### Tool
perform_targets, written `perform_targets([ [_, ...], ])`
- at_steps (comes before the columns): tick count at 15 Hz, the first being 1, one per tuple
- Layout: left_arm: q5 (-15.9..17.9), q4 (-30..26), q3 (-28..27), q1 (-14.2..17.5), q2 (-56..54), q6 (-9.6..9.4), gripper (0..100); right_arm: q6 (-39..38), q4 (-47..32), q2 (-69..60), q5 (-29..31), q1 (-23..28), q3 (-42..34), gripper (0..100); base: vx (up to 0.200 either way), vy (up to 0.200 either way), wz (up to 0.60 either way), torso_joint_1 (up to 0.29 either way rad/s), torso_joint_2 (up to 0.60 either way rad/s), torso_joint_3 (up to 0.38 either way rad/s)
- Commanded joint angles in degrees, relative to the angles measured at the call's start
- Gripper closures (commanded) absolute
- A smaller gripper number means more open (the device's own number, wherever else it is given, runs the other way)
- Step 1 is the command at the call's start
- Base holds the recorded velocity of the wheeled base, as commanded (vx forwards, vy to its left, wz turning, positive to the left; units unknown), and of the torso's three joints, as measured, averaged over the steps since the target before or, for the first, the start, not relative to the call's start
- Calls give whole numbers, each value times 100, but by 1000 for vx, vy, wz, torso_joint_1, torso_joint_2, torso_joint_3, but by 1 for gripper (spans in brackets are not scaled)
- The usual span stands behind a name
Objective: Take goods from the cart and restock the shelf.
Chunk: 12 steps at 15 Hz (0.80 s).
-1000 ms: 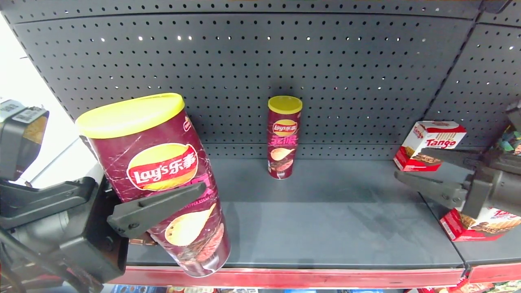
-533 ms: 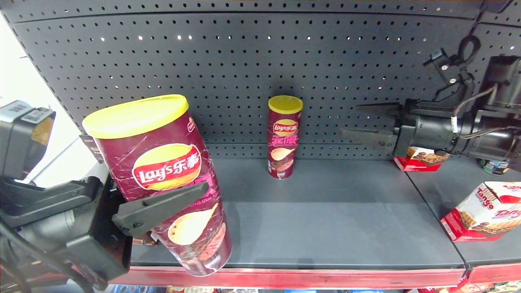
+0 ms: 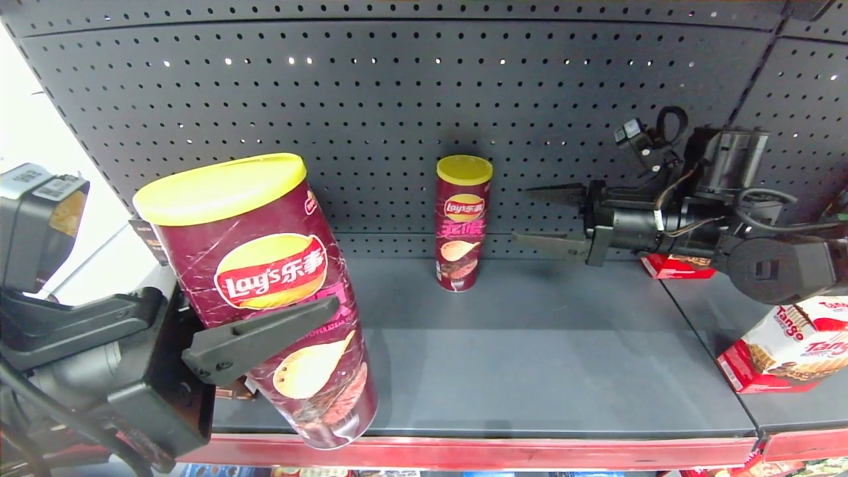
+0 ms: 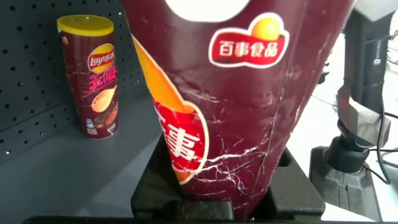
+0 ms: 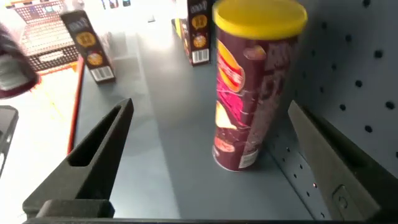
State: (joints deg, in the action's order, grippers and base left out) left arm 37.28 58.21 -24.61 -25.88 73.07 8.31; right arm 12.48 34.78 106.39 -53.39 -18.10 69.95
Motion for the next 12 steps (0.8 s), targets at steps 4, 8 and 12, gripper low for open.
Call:
perform_targets([
  [4,-54,-11,9,13,5,4,100,-18,11,954,-4,9,687,0,0,0,0,0,0,0],
  [8,-72,-3,0,22,-3,12,100,-18,2,1473,-13,9,1179,0,0,0,0,0,0,0],
  [12,-89,6,0,22,5,109,100,-27,11,1956,-13,-35,1653,0,0,0,0,0,0,0],
])
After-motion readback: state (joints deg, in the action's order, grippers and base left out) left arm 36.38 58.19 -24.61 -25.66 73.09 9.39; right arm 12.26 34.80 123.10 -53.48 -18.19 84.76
